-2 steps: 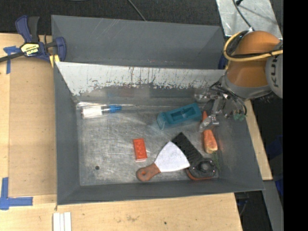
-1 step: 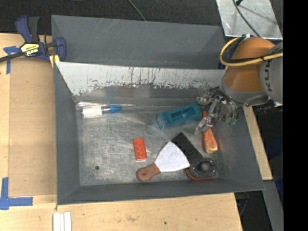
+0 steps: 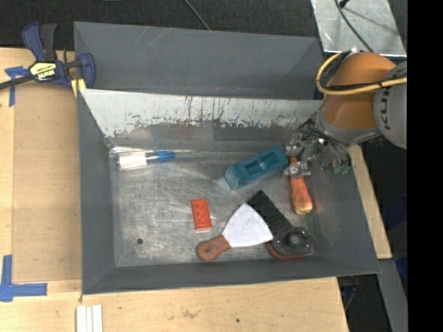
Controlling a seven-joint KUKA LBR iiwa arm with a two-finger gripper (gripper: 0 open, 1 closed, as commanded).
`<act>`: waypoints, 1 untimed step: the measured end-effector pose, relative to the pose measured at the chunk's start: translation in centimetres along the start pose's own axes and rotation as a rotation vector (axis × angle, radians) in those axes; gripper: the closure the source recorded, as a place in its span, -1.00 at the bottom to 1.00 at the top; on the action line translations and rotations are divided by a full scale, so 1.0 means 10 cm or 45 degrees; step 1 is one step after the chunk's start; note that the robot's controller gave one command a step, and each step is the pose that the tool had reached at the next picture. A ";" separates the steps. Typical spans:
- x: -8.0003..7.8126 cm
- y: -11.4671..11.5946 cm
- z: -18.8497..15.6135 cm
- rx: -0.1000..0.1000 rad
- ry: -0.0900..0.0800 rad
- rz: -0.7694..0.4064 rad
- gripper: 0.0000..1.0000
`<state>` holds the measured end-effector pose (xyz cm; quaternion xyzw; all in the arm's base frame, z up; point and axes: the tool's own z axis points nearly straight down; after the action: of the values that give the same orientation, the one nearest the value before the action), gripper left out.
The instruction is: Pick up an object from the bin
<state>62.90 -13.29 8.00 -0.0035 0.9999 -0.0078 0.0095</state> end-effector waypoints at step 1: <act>0.00 0.00 0.00 0.000 0.000 0.000 1.00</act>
Offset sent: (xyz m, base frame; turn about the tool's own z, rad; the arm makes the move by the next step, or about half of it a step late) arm -0.0045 -0.0236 0.1652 -0.0884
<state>62.89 -13.30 7.99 -0.0036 0.9999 -0.0079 0.0094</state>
